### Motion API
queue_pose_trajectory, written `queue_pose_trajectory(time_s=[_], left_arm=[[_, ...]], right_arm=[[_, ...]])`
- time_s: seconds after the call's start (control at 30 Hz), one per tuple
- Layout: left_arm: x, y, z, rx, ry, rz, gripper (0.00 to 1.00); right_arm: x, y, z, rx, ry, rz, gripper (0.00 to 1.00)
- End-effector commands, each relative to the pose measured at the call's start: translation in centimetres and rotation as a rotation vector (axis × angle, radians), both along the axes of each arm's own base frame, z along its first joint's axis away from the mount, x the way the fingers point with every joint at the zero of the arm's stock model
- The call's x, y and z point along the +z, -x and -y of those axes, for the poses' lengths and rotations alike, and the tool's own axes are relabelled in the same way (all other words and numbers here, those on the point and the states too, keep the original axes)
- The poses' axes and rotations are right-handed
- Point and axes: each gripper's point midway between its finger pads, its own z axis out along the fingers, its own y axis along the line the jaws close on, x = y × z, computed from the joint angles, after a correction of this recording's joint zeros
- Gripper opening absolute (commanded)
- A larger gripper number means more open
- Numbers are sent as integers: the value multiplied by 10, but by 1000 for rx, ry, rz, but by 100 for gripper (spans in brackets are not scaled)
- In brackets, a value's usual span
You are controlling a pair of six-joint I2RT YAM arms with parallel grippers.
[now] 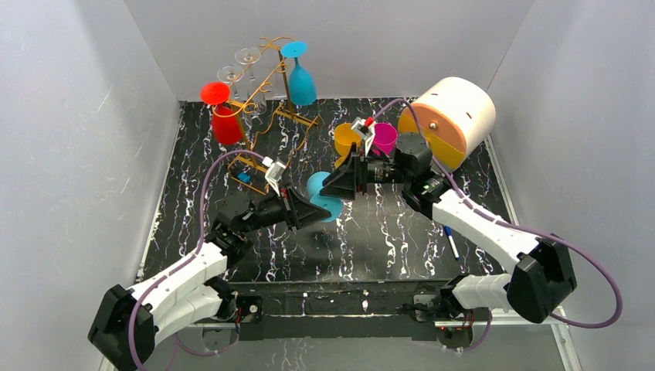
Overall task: Take the wine glass off the wine glass rack
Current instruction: Place the wine glass at the center of the board.
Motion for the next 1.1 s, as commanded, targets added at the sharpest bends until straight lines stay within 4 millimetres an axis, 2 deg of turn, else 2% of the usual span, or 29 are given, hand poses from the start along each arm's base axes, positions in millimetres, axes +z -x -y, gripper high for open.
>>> queue_pose_trajectory(time_s=[0.0,0.17,0.27,0.37,0.43,0.53,0.6,0.7,0.77,0.83,0.9,1.07], left_arm=[[9,12,-3,-51,-45,166,0],[2,25,-12,-78,-107,296,0],[6,31,-14,-107,-133,354,0],[1,46,-16,-211,-173,403,0],[-14,52,-20,-250,-238,387,0],[-21,56,-24,-269,-271,433,0],[-16,56,-26,-262,-266,502,0],[-8,57,-28,-250,-259,620,0],[-17,65,-32,-301,-263,695,0],[-30,73,-35,-358,-274,756,0],[-36,72,-35,-362,-284,767,0],[-34,73,-35,-381,-282,867,0]], right_arm=[[26,-23,15,-218,-14,92,66],[34,-52,50,-512,52,122,84],[35,-71,73,-696,75,118,89],[25,-75,85,-765,115,83,90],[14,-72,85,-746,155,84,92],[7,-73,81,-714,191,42,94],[24,-70,74,-641,166,6,98],[44,-54,64,-493,76,12,99],[48,-54,64,-467,16,11,99],[43,-58,70,-451,25,-54,99],[32,-56,73,-399,52,-118,99],[15,-44,68,-270,71,-156,94]])
